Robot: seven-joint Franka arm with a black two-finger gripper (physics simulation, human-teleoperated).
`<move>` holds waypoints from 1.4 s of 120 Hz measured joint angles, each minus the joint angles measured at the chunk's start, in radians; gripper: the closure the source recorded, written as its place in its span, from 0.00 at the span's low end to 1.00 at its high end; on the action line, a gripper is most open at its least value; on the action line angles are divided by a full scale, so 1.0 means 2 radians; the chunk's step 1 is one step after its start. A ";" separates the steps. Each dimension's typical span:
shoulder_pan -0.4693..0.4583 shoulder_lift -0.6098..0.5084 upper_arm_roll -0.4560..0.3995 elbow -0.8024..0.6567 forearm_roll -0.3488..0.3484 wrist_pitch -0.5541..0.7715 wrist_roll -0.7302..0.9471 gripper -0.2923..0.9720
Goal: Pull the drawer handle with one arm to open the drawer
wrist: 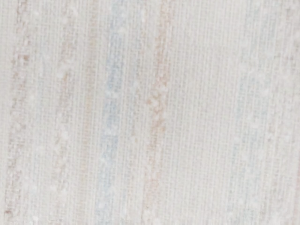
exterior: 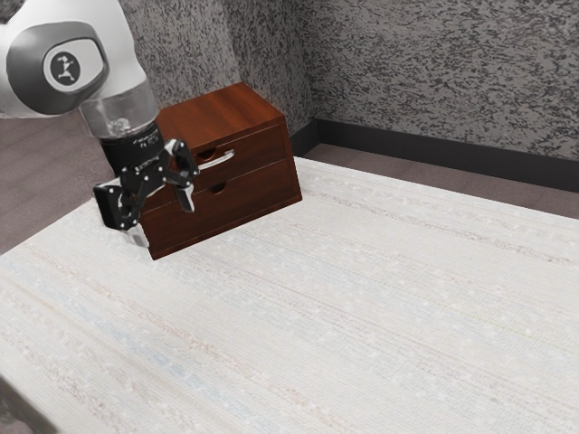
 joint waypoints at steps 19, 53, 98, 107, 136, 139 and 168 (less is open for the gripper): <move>-0.026 -0.010 -0.002 -0.005 0.003 0.018 -0.004 0.23; -0.007 0.009 0.015 0.017 0.019 0.042 -0.010 0.23; 0.021 0.090 -0.070 0.061 0.111 0.088 0.196 0.23; 0.022 0.139 -0.072 0.124 0.129 0.100 0.265 0.23; 0.071 0.228 -0.077 0.213 0.147 0.138 0.465 0.23; 0.075 0.238 -0.077 0.222 0.148 0.144 0.485 0.23; 0.094 0.285 -0.090 0.249 0.127 0.184 0.685 0.23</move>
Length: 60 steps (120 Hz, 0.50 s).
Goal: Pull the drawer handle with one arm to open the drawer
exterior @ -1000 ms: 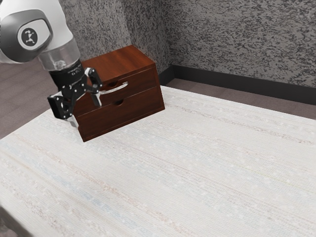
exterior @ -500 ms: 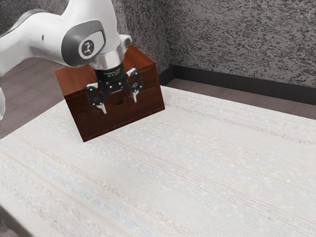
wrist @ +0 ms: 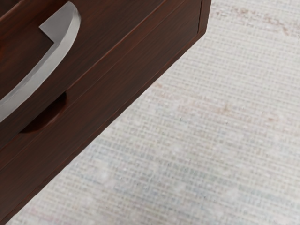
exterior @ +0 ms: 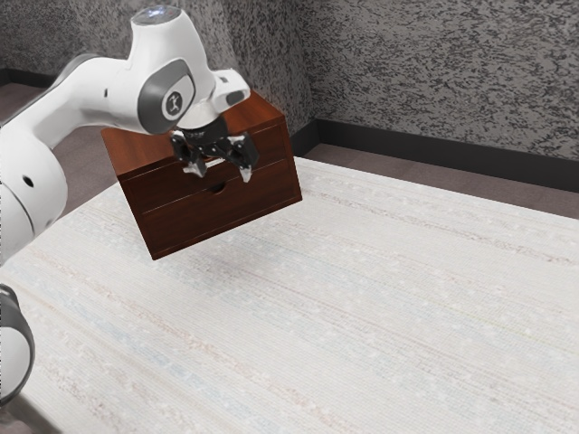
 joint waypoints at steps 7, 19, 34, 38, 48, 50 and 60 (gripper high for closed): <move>0.006 0.005 -0.001 0.000 -0.003 0.010 0.046 0.23; 0.006 0.006 -0.002 -0.001 0.007 0.025 0.115 0.23; 0.006 0.008 -0.002 0.000 0.013 0.040 0.197 0.23; 0.007 0.008 -0.002 0.000 0.013 0.043 0.217 0.23; 0.009 0.009 0.002 0.000 0.007 0.051 0.265 0.23; 0.009 0.009 0.002 0.000 0.006 0.053 0.274 0.23; 0.010 0.009 0.005 0.000 0.003 0.060 0.316 0.23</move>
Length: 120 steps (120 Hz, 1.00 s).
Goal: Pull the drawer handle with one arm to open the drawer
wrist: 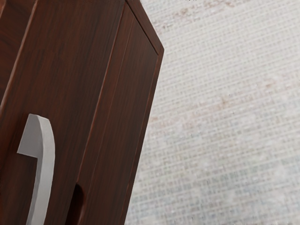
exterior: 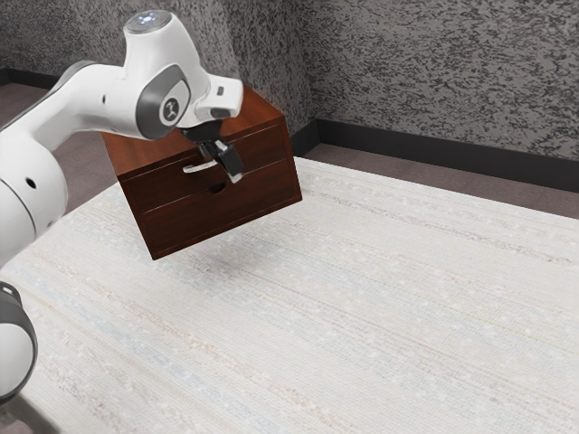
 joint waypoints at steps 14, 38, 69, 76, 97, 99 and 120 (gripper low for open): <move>-0.002 0.000 0.005 -0.001 -0.002 0.011 0.050 0.23; -0.004 -0.018 0.012 -0.030 -0.004 0.020 0.110 0.23; -0.002 -0.055 0.022 -0.082 -0.007 0.034 0.155 0.23; -0.001 -0.056 0.025 -0.084 -0.007 0.037 0.161 0.23; 0.000 -0.056 0.031 -0.085 -0.011 0.043 0.178 0.23; 0.000 -0.056 0.031 -0.085 -0.012 0.043 0.180 0.23; 0.000 -0.051 0.036 -0.082 -0.013 0.052 0.193 0.23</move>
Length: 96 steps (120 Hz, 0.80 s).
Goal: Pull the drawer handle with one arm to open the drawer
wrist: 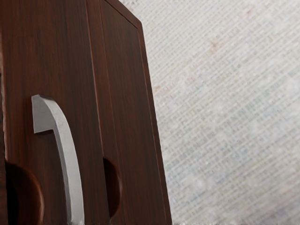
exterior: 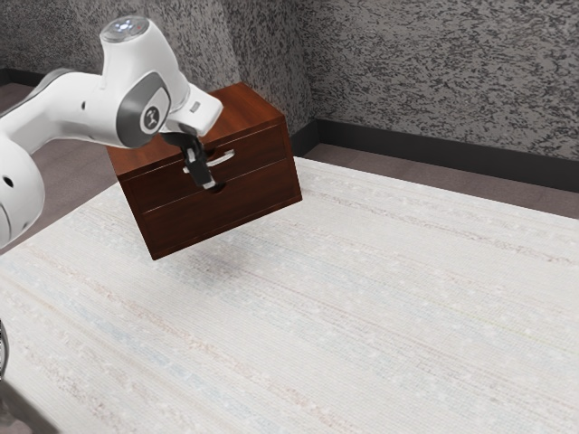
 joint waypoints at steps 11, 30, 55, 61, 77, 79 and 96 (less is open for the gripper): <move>0.000 0.003 0.001 0.002 0.000 0.007 0.005 0.24; 0.000 0.002 0.001 -0.002 -0.001 0.015 0.013 0.24; 0.000 0.002 0.001 -0.005 -0.004 0.024 0.020 0.24; 0.000 0.001 0.003 -0.010 -0.006 0.026 0.019 0.24; -0.001 -0.002 0.008 -0.016 -0.009 0.028 0.010 0.25; -0.001 -0.002 0.008 -0.017 -0.010 0.029 0.009 0.25; -0.001 -0.002 0.008 -0.021 -0.011 0.030 0.002 0.25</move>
